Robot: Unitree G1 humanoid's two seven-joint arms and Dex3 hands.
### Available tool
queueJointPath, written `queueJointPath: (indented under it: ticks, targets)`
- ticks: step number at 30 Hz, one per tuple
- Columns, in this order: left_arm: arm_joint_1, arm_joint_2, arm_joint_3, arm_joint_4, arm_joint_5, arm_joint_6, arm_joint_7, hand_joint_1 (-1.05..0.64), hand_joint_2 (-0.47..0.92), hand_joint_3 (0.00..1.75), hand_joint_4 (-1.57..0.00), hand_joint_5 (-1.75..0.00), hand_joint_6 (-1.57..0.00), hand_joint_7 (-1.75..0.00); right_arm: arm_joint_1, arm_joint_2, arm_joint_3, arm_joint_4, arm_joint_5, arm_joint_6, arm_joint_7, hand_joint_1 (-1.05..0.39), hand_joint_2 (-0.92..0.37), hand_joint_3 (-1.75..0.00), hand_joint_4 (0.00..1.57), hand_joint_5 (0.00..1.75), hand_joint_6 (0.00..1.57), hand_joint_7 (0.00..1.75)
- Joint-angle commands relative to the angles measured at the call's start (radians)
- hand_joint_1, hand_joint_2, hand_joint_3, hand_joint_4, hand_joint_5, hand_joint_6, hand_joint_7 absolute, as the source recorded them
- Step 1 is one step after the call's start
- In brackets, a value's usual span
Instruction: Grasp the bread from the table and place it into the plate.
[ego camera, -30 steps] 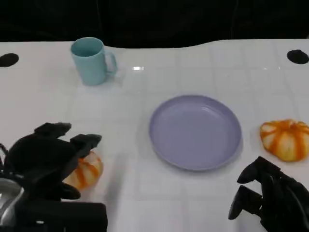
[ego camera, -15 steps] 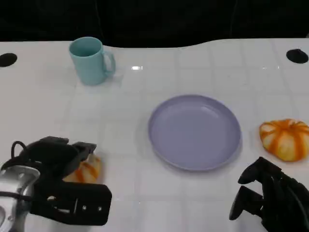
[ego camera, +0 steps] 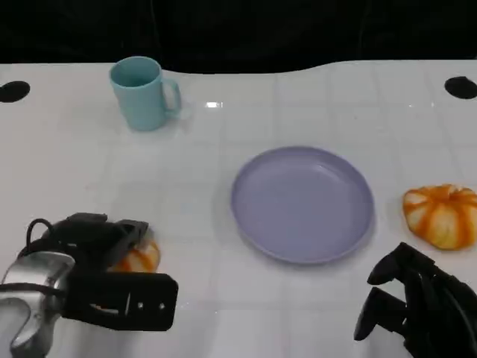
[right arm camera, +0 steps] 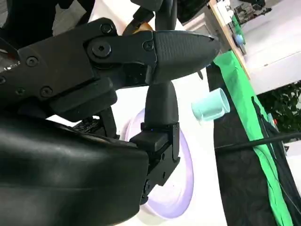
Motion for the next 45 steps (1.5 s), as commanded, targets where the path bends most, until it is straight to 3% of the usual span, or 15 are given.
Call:
queueJointPath:
  ticks: [1,2,4,8,9,10,11,14,21,23,28,31,38,41,45]
  targets:
    - [-0.020,-0.005,0.004,0.139,-0.057,-0.079,0.136,-0.54,0.88,0.00,-0.08,-0.11,-0.16,-0.03,0.006,-0.005,-0.006,-0.016,0.012,0.007,-0.007,-0.53,-0.92,-0.43,0.62,1.75,0.43,1.64]
    - [-0.018,-0.009,0.020,0.167,-0.090,-0.119,0.185,-0.36,0.90,0.17,-0.48,-0.51,-0.52,-0.11,0.006,-0.006,-0.006,-0.017,0.013,0.008,-0.005,-0.52,-0.92,-0.43,0.61,1.75,0.42,1.64]
    - [-0.021,-0.010,0.032,0.208,-0.130,-0.171,0.248,-0.25,0.92,0.28,-0.67,-0.88,-0.79,-0.09,0.005,-0.008,-0.007,-0.017,0.014,0.009,-0.004,-0.52,-0.92,-0.44,0.61,1.75,0.41,1.64]
    - [-0.038,-0.007,0.016,0.242,-0.138,-0.187,0.290,-0.23,0.92,0.32,-0.71,-1.01,-0.88,-0.08,0.005,-0.007,-0.008,-0.017,0.015,0.011,-0.004,-0.52,-0.92,-0.44,0.61,1.75,0.41,1.65]
    - [-0.043,-0.008,0.013,0.244,-0.135,-0.180,0.300,-0.26,0.92,0.31,-0.73,-1.44,-0.85,-0.80,0.004,-0.007,-0.008,-0.017,0.016,0.012,-0.005,-0.53,-0.92,-0.44,0.61,1.75,0.41,1.65]
    - [-0.046,-0.008,0.010,0.245,-0.133,-0.175,0.308,-0.27,0.92,0.30,-0.74,-1.62,-0.77,-1.21,0.004,-0.006,-0.008,-0.017,0.016,0.013,-0.006,-0.53,-0.92,-0.43,0.61,1.75,0.41,1.65]
    - [-0.047,-0.011,0.011,0.243,-0.137,-0.170,0.318,-0.28,0.92,0.31,-0.73,-1.68,-0.72,-1.36,0.003,-0.006,-0.008,-0.015,0.017,0.012,-0.003,-0.53,-0.92,-0.43,0.61,1.75,0.41,1.65]
    - [-0.046,-0.013,0.011,0.240,-0.146,-0.171,0.346,-0.31,0.92,0.31,-0.69,-1.74,-0.59,-1.57,0.001,-0.006,-0.009,-0.012,0.019,0.011,0.000,-0.53,-0.92,-0.43,0.61,1.75,0.41,1.65]
    - [-0.045,-0.010,0.012,0.249,-0.168,-0.209,0.394,-0.31,0.92,0.30,-0.69,-1.75,-0.57,-1.62,0.000,-0.005,-0.009,-0.012,0.020,0.013,-0.004,-0.53,-0.92,-0.43,0.61,1.75,0.41,1.65]
    - [-0.043,-0.011,0.024,0.264,-0.190,-0.259,0.439,-0.25,0.92,0.40,-0.80,-1.75,-0.60,-1.72,-0.001,-0.003,-0.009,-0.012,0.021,0.015,-0.009,-0.53,-0.92,-0.43,0.61,1.75,0.41,1.65]
    - [-0.040,-0.022,0.044,0.241,-0.240,-0.269,0.441,-0.24,0.91,0.44,-0.84,-1.75,-0.62,-1.75,-0.006,-0.004,-0.009,-0.004,0.018,0.010,-0.005,-0.53,-0.92,-0.42,0.61,1.75,0.41,1.65]
    - [-0.043,-0.024,0.055,0.214,-0.259,-0.266,0.435,-0.22,0.78,0.65,-0.83,-1.75,-0.63,-1.75,-0.009,-0.004,-0.008,0.000,0.013,0.010,-0.007,-0.54,-0.92,-0.42,0.62,1.75,0.42,1.65]
    - [-0.061,-0.054,0.110,0.127,-0.360,-0.229,0.353,-0.24,0.76,0.71,-0.77,-1.75,-0.63,-1.66,-0.012,-0.005,-0.009,0.008,0.013,0.005,-0.002,-0.53,-0.92,-0.42,0.63,1.75,0.42,1.65]
    - [-0.081,-0.065,0.134,0.096,-0.411,-0.234,0.313,-0.20,0.67,0.94,-0.82,-1.75,-0.68,-1.74,-0.013,-0.004,-0.006,0.012,0.002,-0.004,-0.004,-0.51,-0.92,-0.44,0.63,1.75,0.43,1.66]
    - [-0.119,-0.072,0.134,0.087,-0.430,-0.255,0.289,-0.17,0.54,1.09,-0.84,-1.75,-0.72,-1.75,-0.016,-0.002,-0.007,0.020,0.001,-0.009,0.001,-0.51,-0.92,-0.44,0.65,1.75,0.44,1.67]
